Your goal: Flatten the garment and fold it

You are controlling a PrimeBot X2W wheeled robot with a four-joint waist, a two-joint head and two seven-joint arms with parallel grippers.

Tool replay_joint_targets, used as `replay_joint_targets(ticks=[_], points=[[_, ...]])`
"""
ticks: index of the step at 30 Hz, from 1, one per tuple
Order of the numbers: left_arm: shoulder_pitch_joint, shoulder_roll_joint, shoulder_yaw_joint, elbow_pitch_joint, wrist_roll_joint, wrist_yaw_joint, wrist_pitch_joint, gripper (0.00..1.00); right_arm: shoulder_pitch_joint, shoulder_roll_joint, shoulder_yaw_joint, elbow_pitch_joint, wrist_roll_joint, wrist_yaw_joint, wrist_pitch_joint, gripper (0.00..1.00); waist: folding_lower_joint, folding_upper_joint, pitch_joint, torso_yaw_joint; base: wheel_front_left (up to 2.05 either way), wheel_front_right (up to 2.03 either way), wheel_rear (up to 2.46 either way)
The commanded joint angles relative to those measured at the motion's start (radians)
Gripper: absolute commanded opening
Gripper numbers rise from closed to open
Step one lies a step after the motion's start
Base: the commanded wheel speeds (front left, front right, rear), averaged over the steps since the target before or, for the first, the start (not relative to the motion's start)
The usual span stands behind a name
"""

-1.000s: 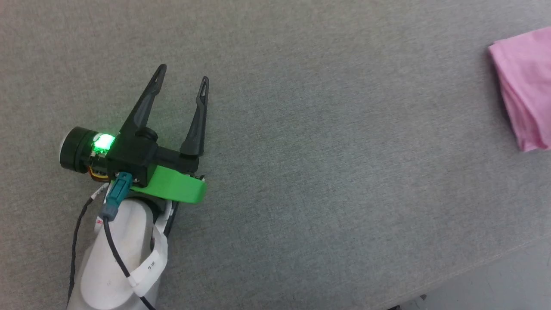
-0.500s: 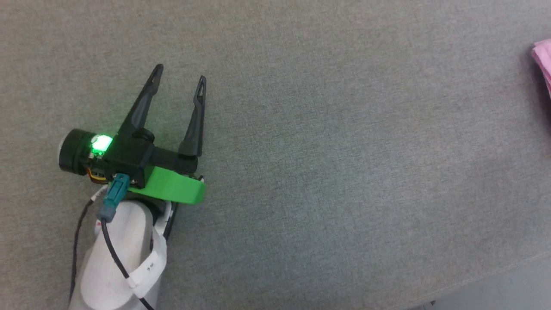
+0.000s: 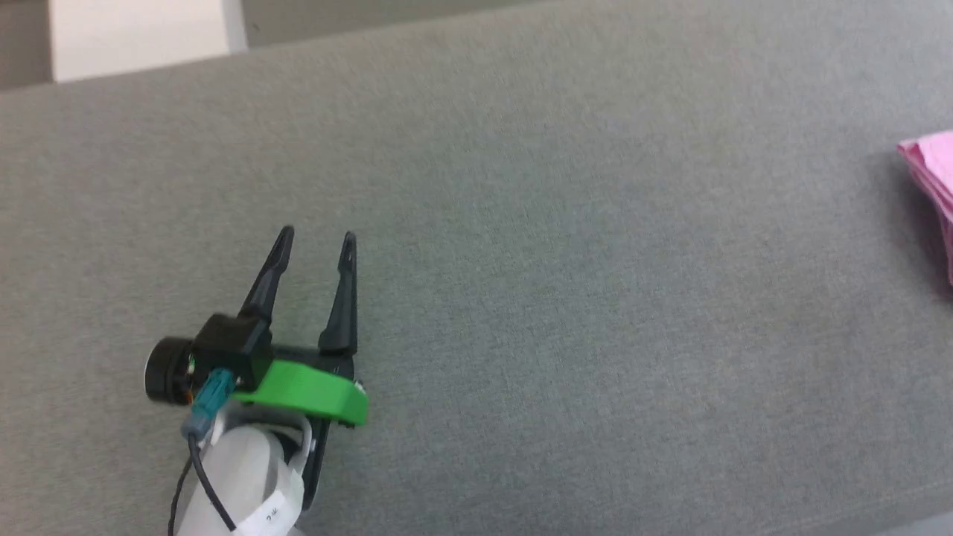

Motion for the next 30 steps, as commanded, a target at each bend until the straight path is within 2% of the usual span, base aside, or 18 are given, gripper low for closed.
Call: replay_joint_targets(ticks=[1,5,8,18,23,30], points=[[0.024,-0.007,0.011,0.001,-0.008,0.007,-0.008,1.00,0.035,0.018,-0.001,-0.044,0.046,-0.002,-0.021,1.00,0.0001,0.0000,-0.137,0.081,0.00,0.00,0.00],[0.066,-0.020,0.027,0.010,-0.020,0.011,-0.008,1.00,0.153,0.059,-0.010,-0.210,0.133,-0.002,-0.041,1.00,0.0001,0.0000,-0.201,0.131,0.00,0.00,0.00],[0.093,-0.027,0.037,0.016,-0.030,0.015,-0.008,1.00,0.254,0.101,-0.016,-0.359,0.153,-0.002,-0.043,1.00,0.0001,0.0000,-0.237,0.163,0.00,0.00,0.00],[0.146,-0.039,0.022,0.054,-0.056,0.025,-0.008,1.00,0.602,0.332,-0.044,-0.863,0.114,-0.002,0.007,1.00,0.0001,0.0000,-0.322,0.263,0.00,0.00,0.00],[0.162,-0.040,0.003,0.065,-0.072,0.026,-0.008,1.00,0.729,0.409,0.003,-0.986,0.085,-0.002,0.034,1.00,0.0001,0.0000,-0.345,0.287,0.00,0.00,0.00],[0.192,-0.041,-0.018,0.072,-0.088,0.032,-0.008,1.00,0.840,0.456,0.025,-1.015,0.072,-0.002,0.040,1.00,0.0001,0.0000,-0.371,0.300,0.00,0.00,0.00]])
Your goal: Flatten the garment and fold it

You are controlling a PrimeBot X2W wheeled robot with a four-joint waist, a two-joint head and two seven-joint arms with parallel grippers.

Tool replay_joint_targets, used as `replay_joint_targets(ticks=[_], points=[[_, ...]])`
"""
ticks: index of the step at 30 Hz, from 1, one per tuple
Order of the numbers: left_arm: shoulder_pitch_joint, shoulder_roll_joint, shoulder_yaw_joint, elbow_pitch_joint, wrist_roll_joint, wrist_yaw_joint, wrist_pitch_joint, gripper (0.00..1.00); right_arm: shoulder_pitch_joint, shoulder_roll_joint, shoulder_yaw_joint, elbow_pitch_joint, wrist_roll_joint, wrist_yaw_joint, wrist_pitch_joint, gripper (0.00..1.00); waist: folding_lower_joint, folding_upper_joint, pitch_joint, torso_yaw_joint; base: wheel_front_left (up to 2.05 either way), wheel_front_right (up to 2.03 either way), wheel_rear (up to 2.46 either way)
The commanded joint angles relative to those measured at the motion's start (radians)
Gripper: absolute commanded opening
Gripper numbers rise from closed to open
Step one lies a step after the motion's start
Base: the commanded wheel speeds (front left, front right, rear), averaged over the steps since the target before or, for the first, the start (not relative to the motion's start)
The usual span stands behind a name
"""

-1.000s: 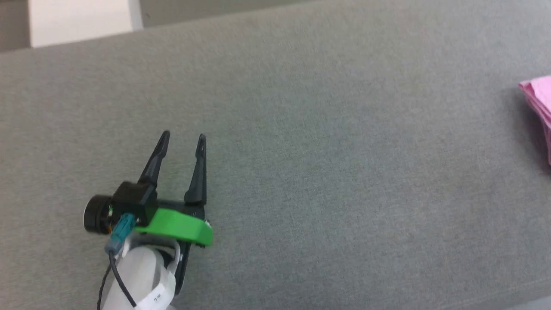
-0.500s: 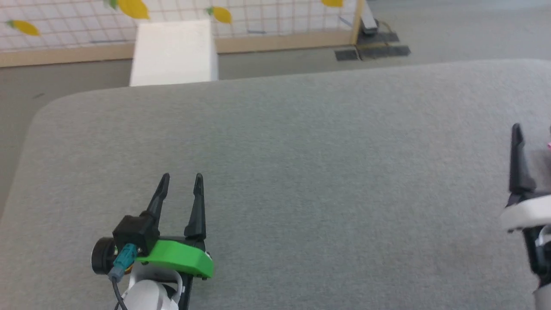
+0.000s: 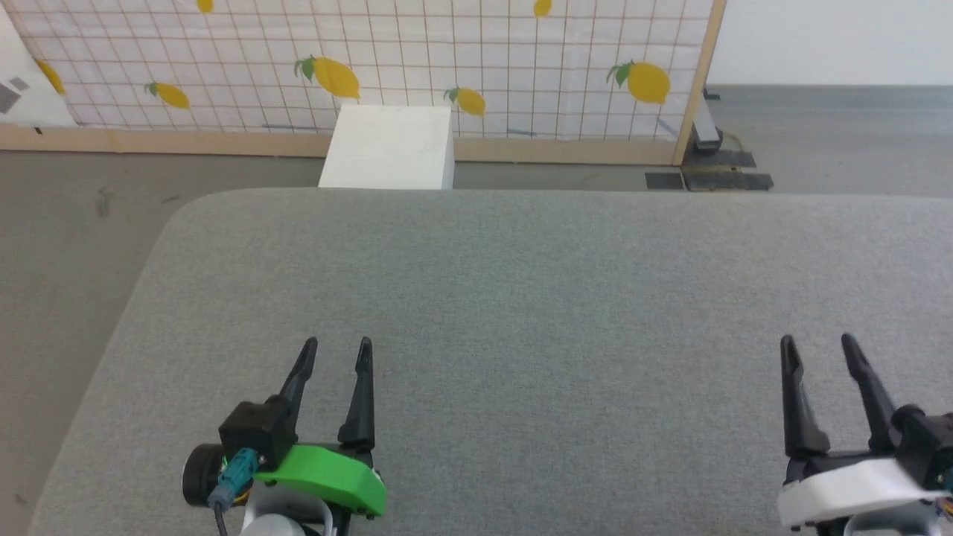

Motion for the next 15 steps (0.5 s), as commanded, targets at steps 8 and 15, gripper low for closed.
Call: replay_joint_targets(ticks=[8,15], points=[[0.057,-0.003,-0.013,0.013,-0.005,0.006,-0.004,1.00,0.073,0.016,0.022,0.024,0.006,-0.002,-0.022,1.00,0.0001,0.0000,-0.035,0.012,0.00,0.00,0.00],[0.079,-0.003,-0.018,0.020,-0.013,0.009,-0.004,1.00,0.087,0.016,0.022,0.049,0.025,-0.002,-0.027,1.00,0.0001,0.0000,-0.047,0.006,0.00,0.00,0.00]])
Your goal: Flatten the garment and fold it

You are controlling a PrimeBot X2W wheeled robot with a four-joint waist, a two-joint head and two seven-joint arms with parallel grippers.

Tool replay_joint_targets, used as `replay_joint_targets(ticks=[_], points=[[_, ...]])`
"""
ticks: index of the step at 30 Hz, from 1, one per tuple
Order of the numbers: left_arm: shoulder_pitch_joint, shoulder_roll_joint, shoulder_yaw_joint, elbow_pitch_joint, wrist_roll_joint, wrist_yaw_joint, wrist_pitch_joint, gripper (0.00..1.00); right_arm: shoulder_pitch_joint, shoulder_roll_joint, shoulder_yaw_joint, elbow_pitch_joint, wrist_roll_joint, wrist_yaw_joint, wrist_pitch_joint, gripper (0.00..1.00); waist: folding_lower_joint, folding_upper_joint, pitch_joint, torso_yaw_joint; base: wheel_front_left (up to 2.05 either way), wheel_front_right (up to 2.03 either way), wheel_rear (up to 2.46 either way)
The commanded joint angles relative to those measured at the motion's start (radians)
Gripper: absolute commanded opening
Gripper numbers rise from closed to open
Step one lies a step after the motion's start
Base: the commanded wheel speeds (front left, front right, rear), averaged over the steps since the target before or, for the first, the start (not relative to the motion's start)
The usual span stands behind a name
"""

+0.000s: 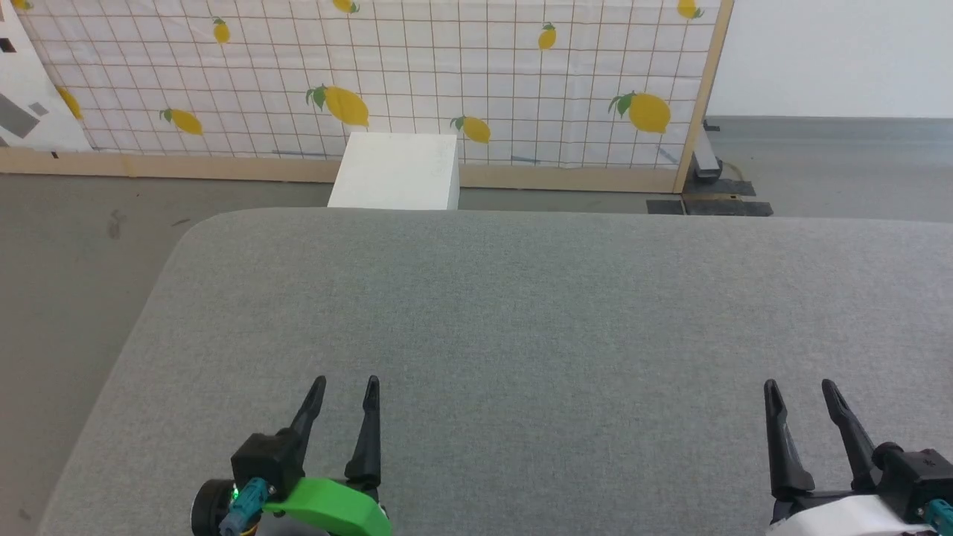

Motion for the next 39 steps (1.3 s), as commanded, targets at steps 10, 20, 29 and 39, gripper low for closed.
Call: replay_joint_targets(ticks=[10,20,29,39], points=[[0.023,-0.003,-0.002,0.004,-0.015,0.017,-0.004,1.00,0.017,0.002,0.000,0.016,0.015,-0.002,-0.005,1.00,0.0001,0.0000,-0.010,-0.004,0.00,0.00,0.00],[0.007,0.000,-0.006,0.004,-0.005,0.012,0.002,0.00,0.009,0.000,-0.002,0.014,0.008,0.000,0.002,0.00,0.0001,0.0000,-0.011,-0.004,0.00,0.00,0.00],[0.006,0.000,-0.004,0.000,0.000,0.013,0.007,0.00,0.005,0.000,0.000,0.013,0.005,0.000,0.006,0.00,0.0001,0.0000,-0.009,-0.005,0.00,0.00,0.00],[0.005,0.000,0.010,-0.014,0.019,0.015,0.028,0.00,-0.007,0.000,0.008,0.011,-0.008,0.000,0.021,0.00,0.0001,0.0000,-0.002,-0.008,0.00,0.00,0.00]])
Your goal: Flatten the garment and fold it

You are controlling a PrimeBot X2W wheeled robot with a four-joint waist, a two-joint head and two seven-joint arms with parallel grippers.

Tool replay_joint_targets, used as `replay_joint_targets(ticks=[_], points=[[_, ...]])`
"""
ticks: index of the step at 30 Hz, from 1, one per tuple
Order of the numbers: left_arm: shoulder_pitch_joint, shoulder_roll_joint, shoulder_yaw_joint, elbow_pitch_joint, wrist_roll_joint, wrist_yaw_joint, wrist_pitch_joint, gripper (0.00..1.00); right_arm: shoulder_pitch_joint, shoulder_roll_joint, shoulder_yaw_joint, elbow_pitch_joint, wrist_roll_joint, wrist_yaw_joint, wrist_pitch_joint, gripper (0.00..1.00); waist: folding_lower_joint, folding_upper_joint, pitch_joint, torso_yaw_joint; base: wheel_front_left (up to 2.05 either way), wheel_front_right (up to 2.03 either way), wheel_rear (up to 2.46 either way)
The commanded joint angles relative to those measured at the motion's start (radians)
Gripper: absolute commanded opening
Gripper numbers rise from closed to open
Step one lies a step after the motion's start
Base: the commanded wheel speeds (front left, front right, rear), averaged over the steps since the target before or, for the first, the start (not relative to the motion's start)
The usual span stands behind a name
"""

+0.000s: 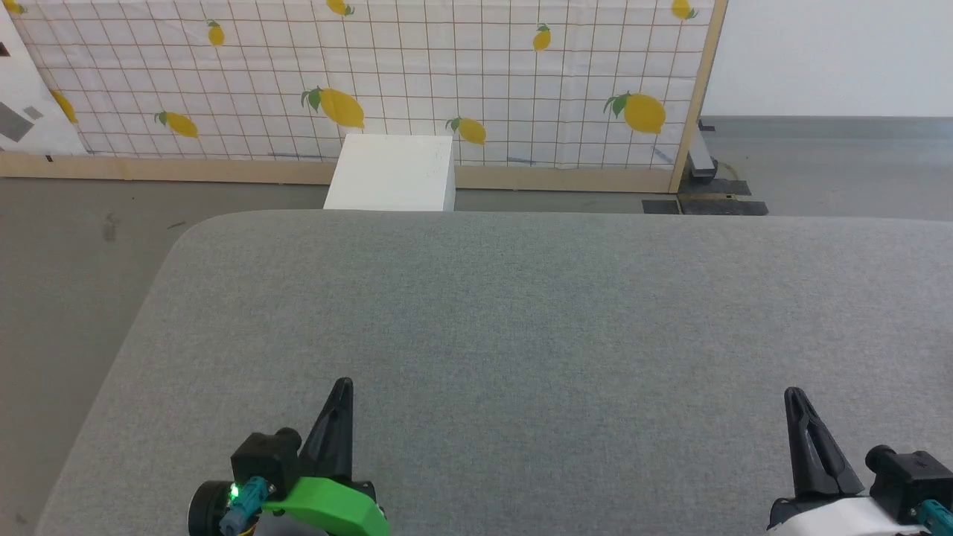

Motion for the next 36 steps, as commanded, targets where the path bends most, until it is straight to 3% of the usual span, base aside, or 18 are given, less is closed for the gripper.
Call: replay_joint_targets(ticks=[1,36], points=[[-0.002,0.000,0.007,-0.007,0.010,0.004,0.009,0.00,-0.016,0.000,0.005,-0.003,-0.007,0.000,0.003,0.00,0.0000,0.0000,0.001,0.000,0.00,0.00,0.00],[-0.008,-0.001,0.057,-0.060,0.078,0.015,0.084,0.00,-0.062,0.001,0.032,-0.012,-0.051,-0.001,0.060,0.00,0.0000,0.0000,0.027,-0.008,0.00,0.00,0.00]])
